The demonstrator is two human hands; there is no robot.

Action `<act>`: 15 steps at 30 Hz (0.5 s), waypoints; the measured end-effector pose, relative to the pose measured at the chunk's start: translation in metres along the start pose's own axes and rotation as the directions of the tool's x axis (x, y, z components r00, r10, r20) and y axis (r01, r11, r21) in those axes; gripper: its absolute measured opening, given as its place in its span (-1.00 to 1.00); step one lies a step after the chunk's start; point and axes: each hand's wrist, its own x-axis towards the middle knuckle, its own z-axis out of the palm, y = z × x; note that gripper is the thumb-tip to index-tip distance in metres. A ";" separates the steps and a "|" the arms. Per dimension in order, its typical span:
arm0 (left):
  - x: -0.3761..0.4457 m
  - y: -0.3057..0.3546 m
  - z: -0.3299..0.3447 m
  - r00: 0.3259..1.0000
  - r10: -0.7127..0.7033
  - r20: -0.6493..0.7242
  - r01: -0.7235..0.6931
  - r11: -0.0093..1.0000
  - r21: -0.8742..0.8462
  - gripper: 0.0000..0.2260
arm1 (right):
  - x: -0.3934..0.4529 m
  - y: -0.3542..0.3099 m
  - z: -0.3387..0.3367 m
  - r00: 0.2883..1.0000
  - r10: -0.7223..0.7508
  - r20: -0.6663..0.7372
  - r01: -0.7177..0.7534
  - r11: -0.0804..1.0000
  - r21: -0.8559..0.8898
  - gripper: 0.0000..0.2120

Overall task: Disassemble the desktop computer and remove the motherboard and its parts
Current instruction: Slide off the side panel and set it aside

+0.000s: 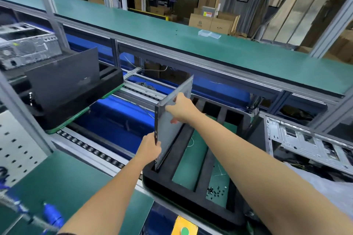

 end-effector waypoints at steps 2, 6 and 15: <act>0.003 -0.005 -0.003 0.998 -0.065 -0.026 0.064 0.996 -0.055 -0.79 | -0.001 0.001 0.004 0.999 -0.010 0.034 0.009 1.000 0.026 -0.60; 0.012 -0.017 -0.010 0.973 -0.221 -0.065 0.197 0.945 -0.261 -0.82 | -0.002 0.006 0.011 0.992 -0.062 0.114 0.064 0.998 -0.016 -0.81; -0.003 0.001 -0.015 0.760 -0.577 0.298 0.515 0.815 0.264 -0.37 | -0.005 0.024 0.006 0.991 -0.071 0.112 0.090 0.980 -0.176 -0.89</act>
